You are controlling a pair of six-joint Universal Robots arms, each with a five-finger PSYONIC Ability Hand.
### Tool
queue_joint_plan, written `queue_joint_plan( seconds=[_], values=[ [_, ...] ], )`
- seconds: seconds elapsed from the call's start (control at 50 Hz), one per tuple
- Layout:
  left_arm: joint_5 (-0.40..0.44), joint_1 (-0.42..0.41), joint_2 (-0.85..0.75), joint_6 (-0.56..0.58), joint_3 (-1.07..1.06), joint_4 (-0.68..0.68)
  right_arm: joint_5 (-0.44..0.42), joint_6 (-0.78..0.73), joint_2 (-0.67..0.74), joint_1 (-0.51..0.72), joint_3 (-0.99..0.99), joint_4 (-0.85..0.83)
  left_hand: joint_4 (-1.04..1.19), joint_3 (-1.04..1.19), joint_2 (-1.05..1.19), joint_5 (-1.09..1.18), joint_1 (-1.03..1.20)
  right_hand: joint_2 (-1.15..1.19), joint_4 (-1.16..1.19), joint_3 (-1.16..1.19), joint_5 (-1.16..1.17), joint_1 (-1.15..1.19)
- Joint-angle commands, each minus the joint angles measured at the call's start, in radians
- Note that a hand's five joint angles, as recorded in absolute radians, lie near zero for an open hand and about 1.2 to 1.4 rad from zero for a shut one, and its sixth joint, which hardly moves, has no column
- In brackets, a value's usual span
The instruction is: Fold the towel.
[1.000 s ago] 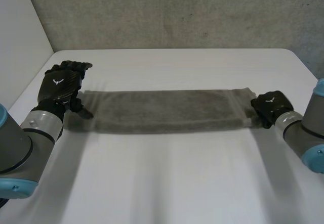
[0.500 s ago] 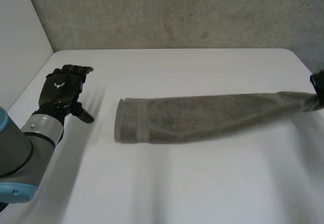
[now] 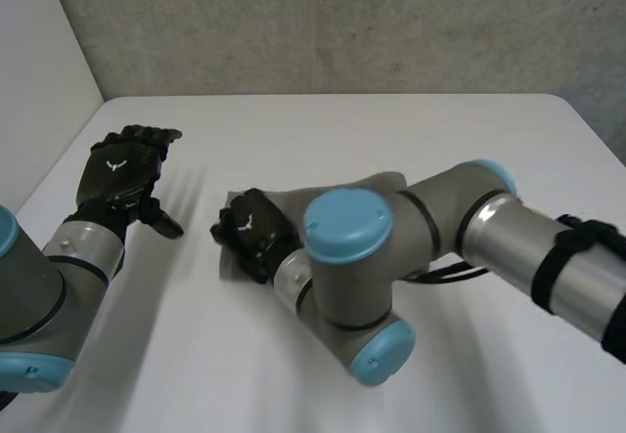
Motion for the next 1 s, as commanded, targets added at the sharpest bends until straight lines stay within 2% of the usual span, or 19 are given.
queue_joint_plan(
  seconds=[0.02,0.08,0.18,0.4,0.44,0.46,0.5,0.52,0.56,0.62,0.7,0.78,0.82,0.84,0.88,0.9,0.94,1.0],
  values=[
    [0.000,-0.003,-0.001,0.002,-0.001,0.000,0.000,0.015,-0.074,-0.027,0.037,0.051,-0.076,-0.069,-0.078,-0.214,-0.081,-0.673,-0.706,-0.684,-0.690,-0.677],
    [0.000,-0.004,-0.001,0.003,0.000,0.000,0.000,0.017,-0.116,-0.060,0.068,0.054,-0.076,-0.069,-0.078,-0.214,-0.081,-0.673,-0.706,-0.684,-0.690,-0.677],
    [0.000,-0.007,-0.001,0.004,0.000,0.000,-0.005,0.018,-0.280,-0.214,0.264,0.045,-0.076,-0.069,-0.078,-0.214,-0.081,-0.673,-0.706,-0.684,-0.690,-0.677],
    [0.000,-0.009,-0.001,0.004,0.000,0.000,0.003,-0.019,-0.294,-0.370,0.506,0.024,-0.076,-0.069,-0.078,-0.214,-0.081,-0.637,-0.670,-0.648,-0.653,-0.641],
    [0.000,-0.009,-0.003,0.004,0.000,0.000,0.008,-0.049,-0.277,-0.409,0.548,-0.030,-0.079,-0.072,-0.081,-0.217,-0.084,-0.403,-0.436,-0.414,-0.419,-0.407],
    [0.000,-0.010,-0.004,0.004,0.000,0.000,0.008,-0.049,-0.277,-0.410,0.548,-0.030,-0.079,-0.072,-0.081,-0.217,-0.084,-0.402,-0.435,-0.413,-0.418,-0.406],
    [0.000,-0.010,-0.004,0.004,0.000,0.000,0.012,-0.088,-0.265,-0.437,0.567,-0.077,-0.079,-0.072,-0.081,-0.217,-0.084,-0.069,-0.102,-0.080,-0.085,-0.073],
    [0.000,-0.012,-0.003,0.004,-0.001,0.000,0.012,-0.088,-0.265,-0.437,0.567,-0.078,-0.079,-0.072,-0.081,-0.217,-0.084,-0.067,-0.100,-0.078,-0.084,-0.071],
    [-0.001,-0.013,-0.003,0.004,-0.001,0.000,0.024,-0.132,-0.268,-0.449,0.568,-0.097,-0.079,-0.072,-0.081,-0.217,-0.084,0.491,0.458,0.480,0.474,0.487],
    [-0.001,-0.020,-0.001,0.002,-0.003,0.000,0.035,-0.152,-0.280,-0.451,0.567,-0.102,-0.079,-0.072,-0.081,-0.217,-0.084,0.548,0.515,0.537,0.532,0.544],
    [-0.001,-0.026,0.003,0.002,-0.003,0.000,0.092,-0.190,-0.320,-0.437,0.536,-0.125,-0.079,-0.072,-0.081,-0.217,-0.084,0.548,0.515,0.537,0.532,0.544],
    [-0.001,-0.030,0.014,0.002,0.000,0.000,0.095,-0.226,-0.325,-0.422,0.489,-0.142,-0.079,-0.072,-0.081,-0.217,-0.084,0.548,0.515,0.537,0.532,0.544],
    [-0.001,-0.038,0.016,0.002,0.005,0.000,0.087,-0.291,-0.288,-0.318,0.423,-0.151,-0.079,-0.072,-0.081,-0.217,-0.084,0.548,0.515,0.537,0.532,0.544],
    [-0.003,-0.047,0.019,0.002,0.011,0.000,0.087,-0.292,-0.288,-0.317,0.423,-0.151,-0.079,-0.072,-0.081,-0.217,-0.084,0.548,0.515,0.537,0.532,0.544],
    [-0.003,-0.050,0.020,0.002,0.017,0.000,0.069,-0.376,-0.210,-0.194,0.324,-0.148,-0.079,-0.072,-0.081,-0.217,-0.084,0.548,0.515,0.537,0.532,0.544],
    [-0.003,-0.052,0.023,0.002,0.026,0.000,0.069,-0.376,-0.210,-0.193,0.323,-0.148,-0.079,-0.072,-0.081,-0.217,-0.084,0.548,0.515,0.537,0.532,0.544],
    [-0.006,-0.052,0.025,0.002,0.038,0.000,0.006,-0.422,-0.144,-0.114,0.259,-0.144,-0.079,-0.072,-0.081,-0.217,-0.084,0.548,0.515,0.537,0.532,0.544],
    [-0.010,-0.050,0.023,-0.001,0.061,0.000,-0.046,-0.428,-0.108,-0.080,0.232,-0.142,-0.079,-0.072,-0.081,-0.217,-0.084,0.548,0.515,0.537,0.532,0.544]
  ],
)
